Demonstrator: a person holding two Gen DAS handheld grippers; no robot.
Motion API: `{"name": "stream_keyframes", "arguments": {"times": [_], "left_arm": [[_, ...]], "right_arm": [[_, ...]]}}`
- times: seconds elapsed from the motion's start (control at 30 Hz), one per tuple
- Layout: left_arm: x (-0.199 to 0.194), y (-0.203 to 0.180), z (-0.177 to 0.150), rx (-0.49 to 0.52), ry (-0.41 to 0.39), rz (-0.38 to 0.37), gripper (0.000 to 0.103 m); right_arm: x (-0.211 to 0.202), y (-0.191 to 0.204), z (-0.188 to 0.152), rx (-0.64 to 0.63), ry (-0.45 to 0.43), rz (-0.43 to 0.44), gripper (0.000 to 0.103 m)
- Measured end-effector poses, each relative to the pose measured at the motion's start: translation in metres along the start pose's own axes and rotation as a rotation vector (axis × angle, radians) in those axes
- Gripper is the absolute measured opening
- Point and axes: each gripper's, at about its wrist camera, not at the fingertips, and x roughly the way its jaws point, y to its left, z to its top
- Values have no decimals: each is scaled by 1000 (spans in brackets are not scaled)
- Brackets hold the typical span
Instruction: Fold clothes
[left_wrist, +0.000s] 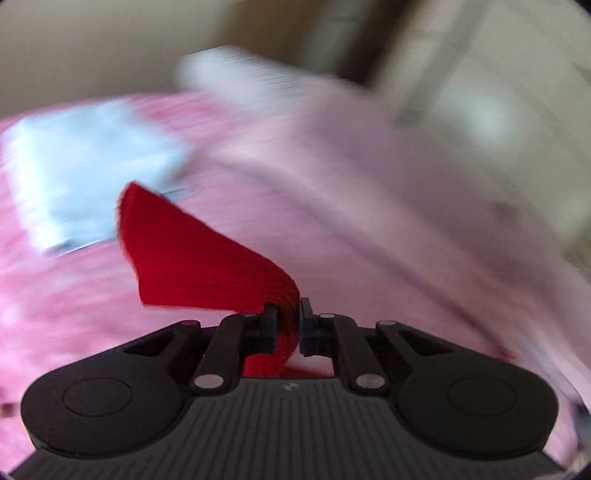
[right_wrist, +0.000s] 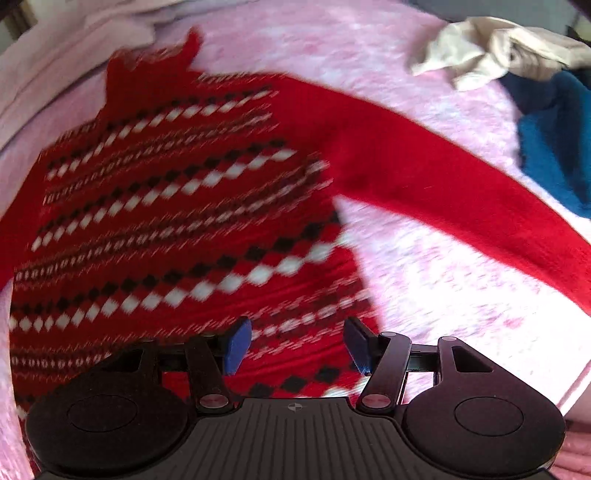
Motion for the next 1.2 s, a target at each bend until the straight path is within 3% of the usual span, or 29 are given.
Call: {"name": "stream_keyframes", "arguments": {"times": [0.1,0.17,0.23,0.27,0.3,0.4,0.5,0.57,0.63,0.73,0.97,1.07,1.2], "left_arm": [[-22,-95,-21,136,-4,-306,7],[-31,-155,-53,186,65,-537,8],[-30,-201,-95,234,182,-676,19],[-25,-216,-118,261,249,-685,27],[-20,-229,-141,288,316,-689,28],[-5,-232,-197,410,486,-595,27],[-2,-205,-213,481,528,-483,25],[2,-183,-207,495,533,-409,25],[6,-167,-197,522,512,-339,25],[12,-151,-185,554,482,-267,25],[32,-140,-164,594,444,-198,25],[41,-142,-159,558,474,-224,25],[43,-150,-167,608,510,-253,25]], "right_arm": [[-7,-22,9,42,-32,0,59],[-12,-34,15,65,-61,6,59],[-11,-42,20,99,-80,57,59],[-9,-45,23,117,-88,87,59],[-8,-48,26,135,-96,117,59],[-5,-59,34,190,-120,207,59],[-1,-69,42,245,-144,297,59],[2,-76,47,281,-160,357,59],[4,-82,53,317,-176,417,59],[24,-88,57,482,-151,529,59],[54,-101,70,632,-162,472,59],[58,-118,73,689,-173,435,58],[48,-147,51,730,-188,388,59]]}}
